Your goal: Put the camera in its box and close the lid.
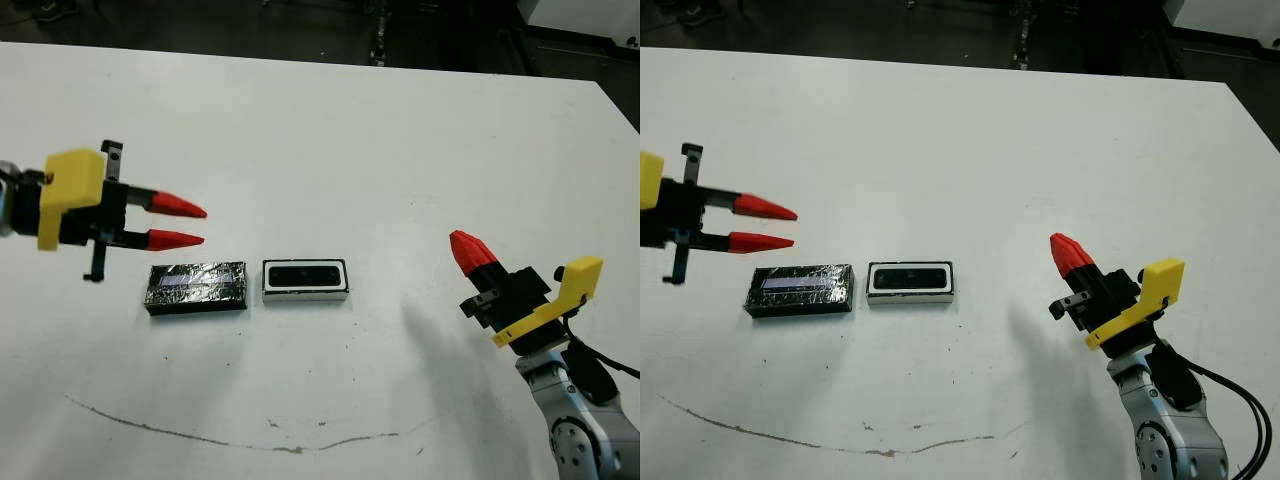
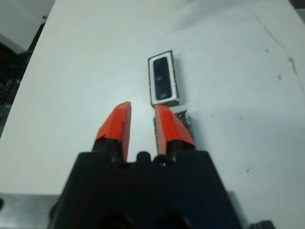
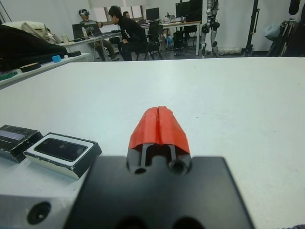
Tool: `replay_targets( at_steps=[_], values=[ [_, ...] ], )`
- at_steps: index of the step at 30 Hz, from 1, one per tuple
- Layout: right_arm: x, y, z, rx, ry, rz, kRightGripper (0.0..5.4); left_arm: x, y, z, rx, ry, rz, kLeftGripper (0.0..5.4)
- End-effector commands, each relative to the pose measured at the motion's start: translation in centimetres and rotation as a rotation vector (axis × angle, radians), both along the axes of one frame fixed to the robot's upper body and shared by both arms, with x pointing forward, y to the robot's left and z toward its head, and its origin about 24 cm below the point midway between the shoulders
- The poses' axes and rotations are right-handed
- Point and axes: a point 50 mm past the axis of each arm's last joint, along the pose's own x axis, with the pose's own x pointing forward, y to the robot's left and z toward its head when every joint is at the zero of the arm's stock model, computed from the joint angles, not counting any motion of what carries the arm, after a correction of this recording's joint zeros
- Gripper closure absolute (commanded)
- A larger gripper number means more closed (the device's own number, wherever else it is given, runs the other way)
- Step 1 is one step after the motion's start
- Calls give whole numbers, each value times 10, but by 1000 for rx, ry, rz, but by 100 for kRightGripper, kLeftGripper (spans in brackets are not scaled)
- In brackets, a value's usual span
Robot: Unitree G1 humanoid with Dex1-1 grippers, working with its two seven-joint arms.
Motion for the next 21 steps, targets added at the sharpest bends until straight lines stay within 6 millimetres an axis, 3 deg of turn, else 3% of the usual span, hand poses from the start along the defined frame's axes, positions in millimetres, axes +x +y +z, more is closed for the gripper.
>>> replay_targets(
  at_steps=[1,6,21],
  values=[
    [-1,-3,-1,-17,15,-8,540,11,0,-24,48,101,-11,318],
    [-1,-2,-3,-2,23,-1,540,20,-1,-40,43,252,0,248],
    [-1,0,-6,8,33,13,540,22,-3,-58,7,380,-7,50]
  ],
)
